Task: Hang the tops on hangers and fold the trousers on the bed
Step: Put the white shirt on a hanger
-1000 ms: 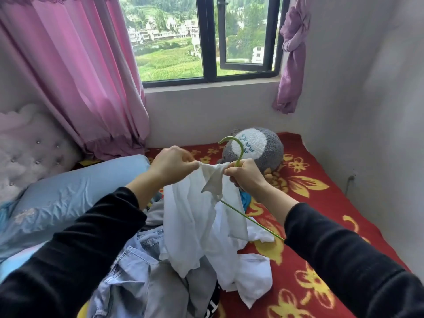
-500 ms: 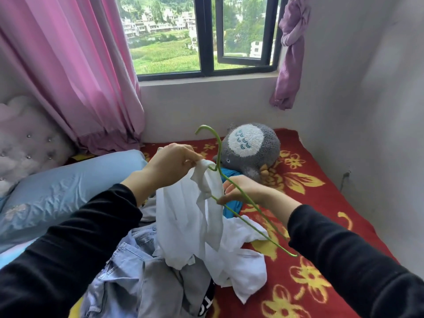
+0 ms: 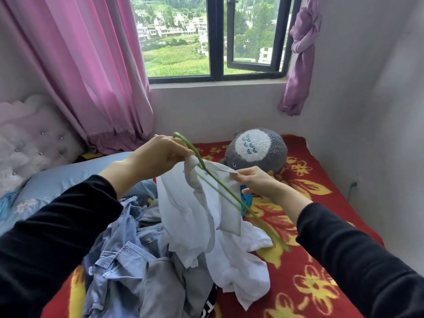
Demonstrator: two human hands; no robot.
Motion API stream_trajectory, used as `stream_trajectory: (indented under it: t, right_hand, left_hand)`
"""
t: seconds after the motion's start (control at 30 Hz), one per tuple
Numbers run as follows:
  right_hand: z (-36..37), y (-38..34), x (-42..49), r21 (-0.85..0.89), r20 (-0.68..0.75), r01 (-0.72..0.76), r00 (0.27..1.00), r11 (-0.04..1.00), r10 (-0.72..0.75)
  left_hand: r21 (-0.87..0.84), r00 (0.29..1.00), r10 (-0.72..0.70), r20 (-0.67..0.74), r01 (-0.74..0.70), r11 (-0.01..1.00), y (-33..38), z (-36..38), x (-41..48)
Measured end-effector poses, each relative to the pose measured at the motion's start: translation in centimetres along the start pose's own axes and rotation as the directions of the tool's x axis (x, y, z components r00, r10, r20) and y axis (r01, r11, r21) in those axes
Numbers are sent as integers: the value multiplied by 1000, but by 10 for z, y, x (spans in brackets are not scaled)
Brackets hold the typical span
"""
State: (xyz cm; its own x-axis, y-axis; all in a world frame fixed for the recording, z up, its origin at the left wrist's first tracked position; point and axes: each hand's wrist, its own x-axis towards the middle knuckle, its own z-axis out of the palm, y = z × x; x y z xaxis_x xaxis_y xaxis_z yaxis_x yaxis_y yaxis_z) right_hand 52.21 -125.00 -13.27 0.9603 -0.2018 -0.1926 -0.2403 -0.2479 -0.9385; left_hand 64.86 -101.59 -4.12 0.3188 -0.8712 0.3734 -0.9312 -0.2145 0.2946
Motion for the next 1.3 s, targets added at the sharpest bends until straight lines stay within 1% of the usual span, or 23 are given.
stream_trajectory:
  t: [0.1, 0.17, 0.23, 0.27, 0.3, 0.33, 0.37, 0.4, 0.43, 0.47, 0.53, 0.63, 0.7, 0.8, 0.87, 0.93, 1.0, 1.07, 1.13, 1.17, 1.23, 1.27, 1.3]
  right_hand:
    - [1, -5, 5, 177, -146, 105, 986, 979, -79]
    - [5, -11, 5, 156, -186, 152, 975, 976, -122]
    - [1, -15, 2, -31, -160, 202, 966, 979, -204]
    - [-2, -16, 1, -198, -119, 202, 966, 959, -228]
    - [-6, -15, 0, -402, -89, 177, 969, 898, -231]
    - [-8, -13, 1, -619, -99, 127, 966, 775, -237]
    - [-9, -12, 2, -779, -141, 56, 955, 625, -261]
    - [-8, -12, 2, -860, -205, -24, 931, 509, -302]
    - [-8, -12, 3, -887, -269, -93, 900, 452, -343]
    - [-9, -11, 4, -887, -321, -142, 874, 440, -364]
    - [-18, -7, 4, -851, -396, -213, 862, 480, -318]
    - [-41, 4, 0, -726, -485, -273, 854, 631, -188]
    - [-49, 8, -2, -630, -512, -238, 843, 739, -165]
    - [-48, 2, -4, -503, -537, -198, 834, 841, -125]
    - [-43, -9, -5, -359, -550, -133, 830, 924, -94]
    - [-36, -25, -7, -218, -572, -47, 815, 975, -89]
    - [-26, -45, -9, -80, -517, 53, 851, 995, -87]
    - [-10, -67, -13, 46, -407, 133, 908, 990, -103]
    - [3, -90, -21, 174, -247, 177, 960, 969, -131]
    - [5, -102, -28, 216, -123, 194, 978, 957, -170]
    - [2, -122, -40, 186, 109, 254, 955, 949, -277]
    - [-2, -131, -44, 110, 131, 328, 931, 938, -341]
    - [-5, -140, -49, -22, 50, 417, 908, 909, -415]
  left_hand:
    - [55, 998, -33, 54, 30, 998, 0, -3, -5]
    - [57, 998, -40, 49, 37, 998, 0, -3, -9]
    - [41, 998, -66, 14, 65, 997, -5, -5, -12]
    - [33, 997, -81, -7, 81, 996, -7, -7, -14]
    - [26, 996, -90, -27, 91, 996, -9, -9, -15]
    - [22, 995, -88, -43, 89, 996, -10, -9, -16]
    - [22, 996, -76, -51, 78, 997, -8, -9, -16]
    - [30, 997, -60, -55, 62, 998, -5, -7, -16]
    - [45, 997, -46, -62, 49, 998, -3, -6, -16]
    - [65, 996, -41, -74, 46, 997, -2, -5, -16]
    - [101, 992, -55, -112, 67, 993, -5, -9, -16]
    - [153, 982, -73, -176, 100, 983, -15, -17, -21]
    - [198, 978, -55, -203, 96, 975, -16, -16, -24]
    - [216, 964, -82, -253, 138, 967, -12, -12, -23]
    - [211, 962, -103, -251, 158, 965, -8, -9, -21]
    - [203, 968, -113, -223, 159, 966, -4, -5, -19]
    - [185, 962, -159, -224, 202, 962, -1, 1, -17]
    - [153, 933, -230, -276, 279, 948, 1, 4, -13]
    - [100, 899, -279, -339, 329, 939, 3, 2, -9]
    - [63, 884, -292, -365, 337, 939, 5, -1, -7]
    - [-15, 859, -299, -416, 323, 946, 6, -13, -3]
    - [-52, 846, -293, -445, 303, 952, 6, -21, -2]
    - [-76, 831, -283, -479, 282, 957, 6, -31, 0]
